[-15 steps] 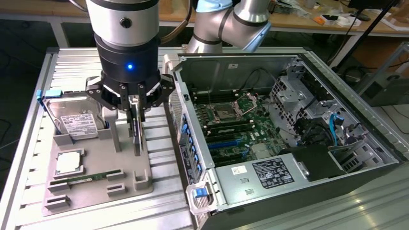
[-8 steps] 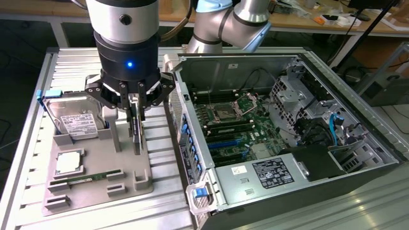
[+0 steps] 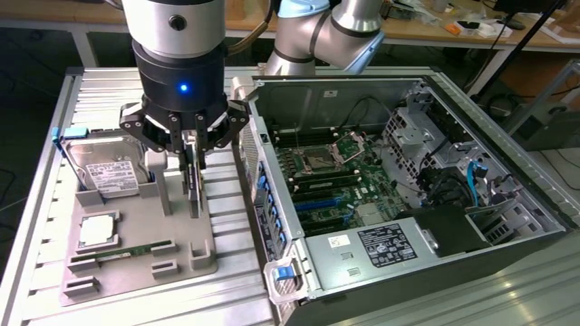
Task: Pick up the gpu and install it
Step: 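Pick up the gpu and move the gpu toward the slot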
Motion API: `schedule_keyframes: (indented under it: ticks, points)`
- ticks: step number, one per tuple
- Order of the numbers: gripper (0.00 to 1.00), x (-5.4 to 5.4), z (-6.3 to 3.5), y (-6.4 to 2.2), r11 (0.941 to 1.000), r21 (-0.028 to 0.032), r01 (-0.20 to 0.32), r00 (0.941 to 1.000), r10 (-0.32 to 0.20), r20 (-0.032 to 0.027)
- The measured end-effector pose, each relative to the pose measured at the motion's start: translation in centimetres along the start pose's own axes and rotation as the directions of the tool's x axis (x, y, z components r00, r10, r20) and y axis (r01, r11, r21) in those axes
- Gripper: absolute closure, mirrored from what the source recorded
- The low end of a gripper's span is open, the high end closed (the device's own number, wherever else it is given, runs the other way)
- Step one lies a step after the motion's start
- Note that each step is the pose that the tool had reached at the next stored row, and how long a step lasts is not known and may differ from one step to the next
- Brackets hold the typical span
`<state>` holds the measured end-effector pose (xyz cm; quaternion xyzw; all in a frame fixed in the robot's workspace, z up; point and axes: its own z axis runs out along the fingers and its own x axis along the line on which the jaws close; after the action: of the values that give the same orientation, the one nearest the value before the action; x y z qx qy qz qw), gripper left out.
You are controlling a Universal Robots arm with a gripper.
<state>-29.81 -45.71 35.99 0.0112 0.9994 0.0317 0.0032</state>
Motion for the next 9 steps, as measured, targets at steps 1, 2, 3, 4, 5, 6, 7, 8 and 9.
schedule_keyframes:
  ticks: [1, 2, 3, 4, 5, 6, 7, 8, 9]
  points:
    - [0.73, 0.0, -0.04, 0.0, 1.0, 0.0, 0.0, 1.0, 0.0, 0.0]
    - [0.73, 0.0, -0.08, 0.01, 1.0, 0.0, 0.0, 1.0, 0.0, 0.0]
    - [0.73, 0.0, -0.13, 0.01, 1.0, 0.0, 0.0, 1.0, 0.0, 0.0]
    - [0.73, 0.0, -0.17, 0.01, 1.0, 0.0, 0.0, 1.0, 0.0, 0.0]
    - [0.73, 0.0, -0.22, 0.01, 1.0, 0.0, 0.0, 1.0, 0.0, 0.0]
    - [0.73, 0.0, -0.28, 0.02, 1.0, 0.0, 0.0, 1.0, 0.0, 0.0]
    - [0.73, 0.0, -0.32, 0.02, 1.0, 0.0, 0.0, 1.0, 0.0, 0.0]
    - [0.73, 0.0, -0.38, 0.02, 1.0, 0.0001, 0.0, 1.0, 0.0, 0.0]
    - [0.73, 0.0, -0.42, 0.03, 1.0, 0.0, 0.0, 1.0, 0.0, 0.0]
